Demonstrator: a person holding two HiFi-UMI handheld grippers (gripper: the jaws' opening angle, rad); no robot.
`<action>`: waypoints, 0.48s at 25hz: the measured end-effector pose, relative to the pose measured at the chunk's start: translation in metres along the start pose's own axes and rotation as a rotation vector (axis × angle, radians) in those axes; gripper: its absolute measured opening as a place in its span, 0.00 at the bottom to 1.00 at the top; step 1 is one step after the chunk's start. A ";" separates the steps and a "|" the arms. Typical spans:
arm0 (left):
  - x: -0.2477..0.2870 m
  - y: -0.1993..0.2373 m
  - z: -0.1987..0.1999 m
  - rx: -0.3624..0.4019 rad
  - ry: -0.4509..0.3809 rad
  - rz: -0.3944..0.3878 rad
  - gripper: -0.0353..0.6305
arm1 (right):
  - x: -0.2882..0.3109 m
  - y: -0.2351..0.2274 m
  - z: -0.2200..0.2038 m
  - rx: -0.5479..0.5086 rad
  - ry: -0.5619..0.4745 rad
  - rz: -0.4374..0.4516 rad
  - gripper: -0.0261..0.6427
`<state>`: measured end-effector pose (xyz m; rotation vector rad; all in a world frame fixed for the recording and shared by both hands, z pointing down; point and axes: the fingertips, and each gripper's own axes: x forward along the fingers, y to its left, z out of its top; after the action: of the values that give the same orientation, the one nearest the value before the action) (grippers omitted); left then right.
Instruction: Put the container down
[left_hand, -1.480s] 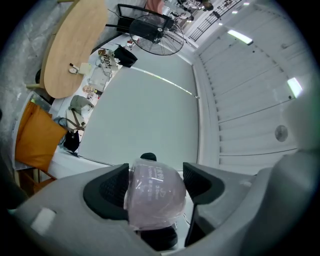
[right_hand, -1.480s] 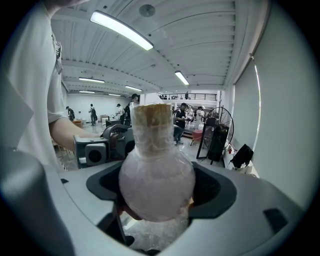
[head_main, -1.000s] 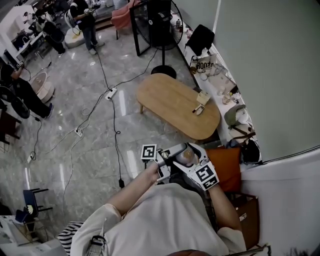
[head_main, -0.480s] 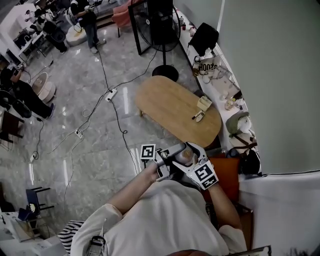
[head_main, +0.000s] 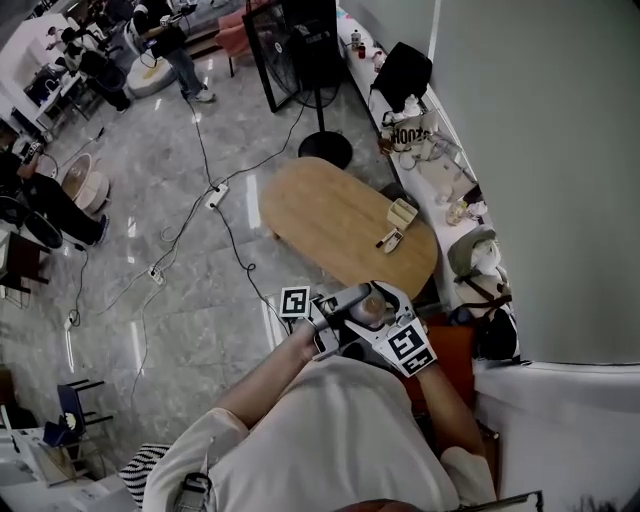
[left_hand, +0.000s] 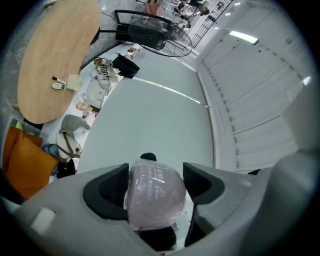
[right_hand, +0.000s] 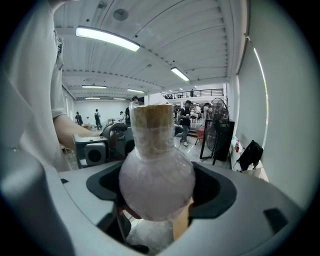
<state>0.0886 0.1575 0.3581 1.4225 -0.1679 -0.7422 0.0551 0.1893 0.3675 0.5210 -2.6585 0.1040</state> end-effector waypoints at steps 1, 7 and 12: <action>0.002 0.002 0.003 -0.004 0.000 0.005 0.56 | 0.002 -0.003 -0.001 0.006 0.002 0.001 0.63; 0.012 0.014 0.034 -0.031 0.000 0.039 0.56 | 0.023 -0.031 -0.006 0.051 0.007 0.003 0.63; 0.014 0.027 0.072 -0.067 0.033 0.063 0.56 | 0.055 -0.057 -0.011 0.089 0.034 -0.023 0.63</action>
<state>0.0709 0.0887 0.3914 1.3585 -0.1599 -0.6670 0.0351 0.1190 0.4000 0.5735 -2.6234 0.2233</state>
